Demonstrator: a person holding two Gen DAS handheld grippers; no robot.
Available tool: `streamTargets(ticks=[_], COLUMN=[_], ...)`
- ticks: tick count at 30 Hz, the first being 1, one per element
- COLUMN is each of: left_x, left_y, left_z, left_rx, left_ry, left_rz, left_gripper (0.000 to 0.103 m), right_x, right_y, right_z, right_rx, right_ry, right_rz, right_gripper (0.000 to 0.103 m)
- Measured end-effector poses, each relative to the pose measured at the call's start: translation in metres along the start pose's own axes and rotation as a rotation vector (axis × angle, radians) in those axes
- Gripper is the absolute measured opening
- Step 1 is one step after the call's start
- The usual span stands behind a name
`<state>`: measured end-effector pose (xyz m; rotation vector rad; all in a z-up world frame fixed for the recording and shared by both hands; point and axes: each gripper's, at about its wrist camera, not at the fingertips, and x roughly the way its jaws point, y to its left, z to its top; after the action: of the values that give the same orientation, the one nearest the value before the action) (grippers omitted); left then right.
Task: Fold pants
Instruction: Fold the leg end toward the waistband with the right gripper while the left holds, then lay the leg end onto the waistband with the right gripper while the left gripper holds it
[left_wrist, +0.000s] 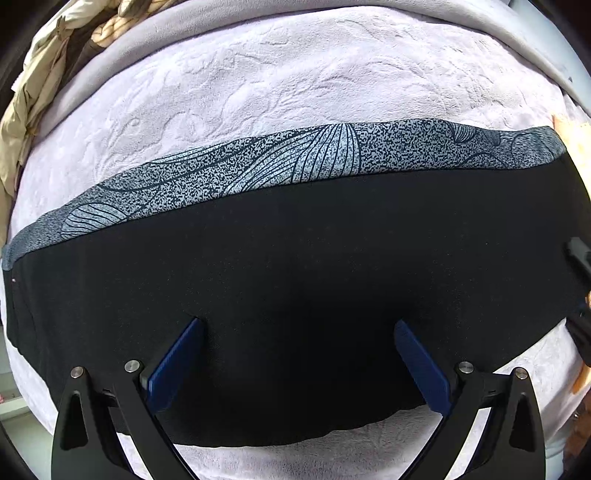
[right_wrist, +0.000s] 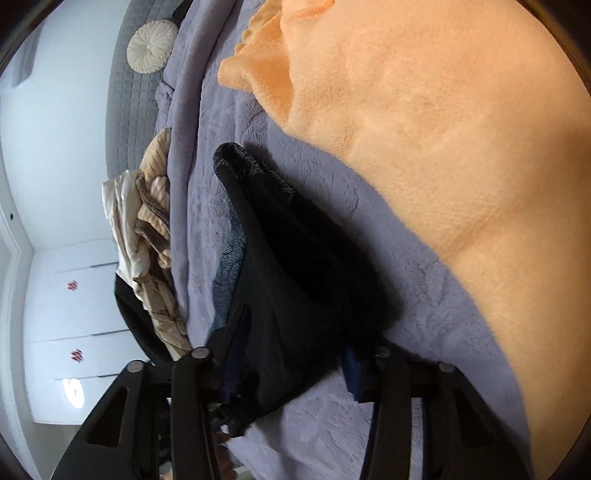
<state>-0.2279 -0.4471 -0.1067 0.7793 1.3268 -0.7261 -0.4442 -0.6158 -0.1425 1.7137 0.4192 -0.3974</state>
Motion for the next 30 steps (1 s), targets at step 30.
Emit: streamTargets(ticks=[30], left_x=[-0.023], left_y=[-0.041], left_z=[-0.015], left_rx=[0.108], left_ry=[-0.217], left_rz=[-0.070], left_gripper=[0.076], right_x=[0.014], right_y=[0.113], right_z=[-0.044], right_rx=[-0.424], right_ry=[0.071], right_rz=[-0.029], right_gripper=[0.013])
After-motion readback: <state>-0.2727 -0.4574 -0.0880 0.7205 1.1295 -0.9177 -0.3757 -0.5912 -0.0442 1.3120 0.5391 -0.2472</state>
